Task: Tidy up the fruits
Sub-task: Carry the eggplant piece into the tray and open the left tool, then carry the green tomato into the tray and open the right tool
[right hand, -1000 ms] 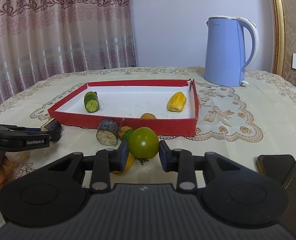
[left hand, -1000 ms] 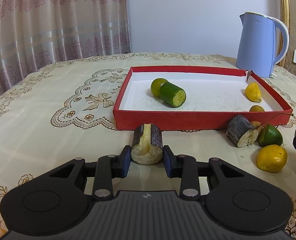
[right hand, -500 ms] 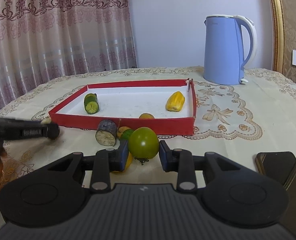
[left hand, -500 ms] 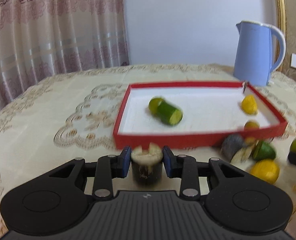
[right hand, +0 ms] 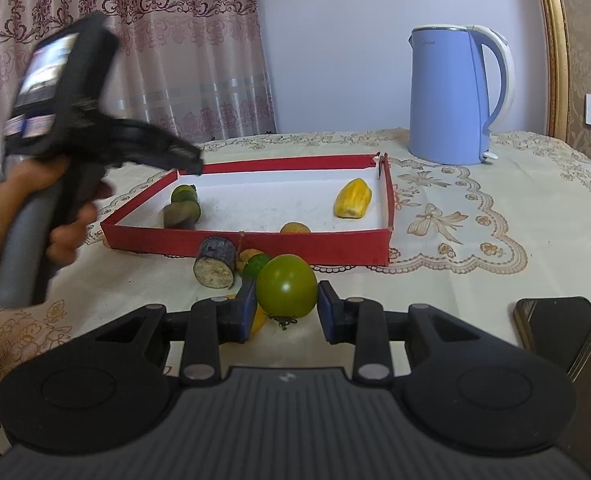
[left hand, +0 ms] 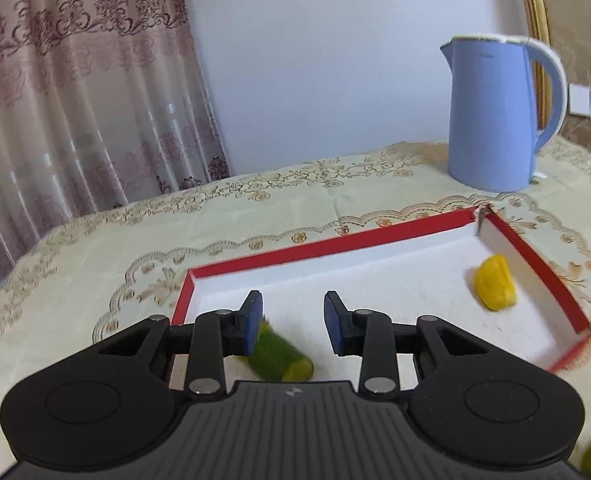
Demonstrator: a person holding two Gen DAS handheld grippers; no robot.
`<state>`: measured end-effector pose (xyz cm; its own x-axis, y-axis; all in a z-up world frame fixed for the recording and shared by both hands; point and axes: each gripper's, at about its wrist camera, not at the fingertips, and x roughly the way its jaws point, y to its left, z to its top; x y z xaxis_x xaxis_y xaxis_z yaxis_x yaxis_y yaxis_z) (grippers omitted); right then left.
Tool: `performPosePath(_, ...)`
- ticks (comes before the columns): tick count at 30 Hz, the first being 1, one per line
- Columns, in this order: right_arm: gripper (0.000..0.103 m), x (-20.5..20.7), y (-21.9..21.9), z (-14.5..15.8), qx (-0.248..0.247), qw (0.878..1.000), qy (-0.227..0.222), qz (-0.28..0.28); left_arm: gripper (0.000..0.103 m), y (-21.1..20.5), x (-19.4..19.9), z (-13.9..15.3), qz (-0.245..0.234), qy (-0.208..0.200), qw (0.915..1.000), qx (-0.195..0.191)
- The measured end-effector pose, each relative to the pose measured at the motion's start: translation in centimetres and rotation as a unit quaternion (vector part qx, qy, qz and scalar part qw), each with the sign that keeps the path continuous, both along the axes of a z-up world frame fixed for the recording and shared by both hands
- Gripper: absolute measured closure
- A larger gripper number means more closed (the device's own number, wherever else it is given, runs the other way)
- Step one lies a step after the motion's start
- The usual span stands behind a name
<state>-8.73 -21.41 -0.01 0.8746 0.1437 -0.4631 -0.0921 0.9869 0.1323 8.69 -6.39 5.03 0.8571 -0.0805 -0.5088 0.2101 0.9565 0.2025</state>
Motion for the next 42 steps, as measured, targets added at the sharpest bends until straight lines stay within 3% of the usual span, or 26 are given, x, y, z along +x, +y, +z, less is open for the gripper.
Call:
performPosePath(11, 0.073, 0.0, -0.1, -0.1, 0.002, 1.0, 0.003, -0.001, 0.069, -2.4, 2.3, -1.2, 0.008, 0.018, 0.9995, 0.025)
performPosePath(14, 0.073, -0.1, 0.0, 0.1, 0.0, 1.0, 0.0, -0.003, 0.054, -2.0, 1.6, -1.1, 0.015, 0.017, 0.9994, 0.025)
performPosePath(16, 0.073, -0.2, 0.0, 0.2, 0.0, 1.0, -0.001, -0.004, 0.036, -1.4, 0.6, -0.8, 0.025, 0.004, 0.9995, 0.02)
performPosePath(19, 0.073, -0.3, 0.1, 0.4, -0.003, 1.0, -0.004, -0.005, 0.018, 0.1, -1.8, -0.1, 0.044, -0.026, 0.9986, 0.015)
performPosePath(24, 0.073, 0.1, 0.3, 1.1, -0.006, 1.0, -0.009, -0.001, 0.003, 3.2, -6.5, -0.1, 0.078, -0.065, 0.9949, 0.005)
performPosePath(31, 0.073, 2.4, 0.6, 2.3, -0.008, 1.0, -0.003, 0.003, 0.003, 7.5, -9.3, -1.9, 0.104, -0.025, 0.9927, -0.057)
performPosePath(42, 0.073, 6.6, 1.2, 3.3, -0.044, 0.999, 0.009, -0.023, 0.003, 10.0, -9.1, -4.5, 0.122, 0.011, 0.9883, -0.092)
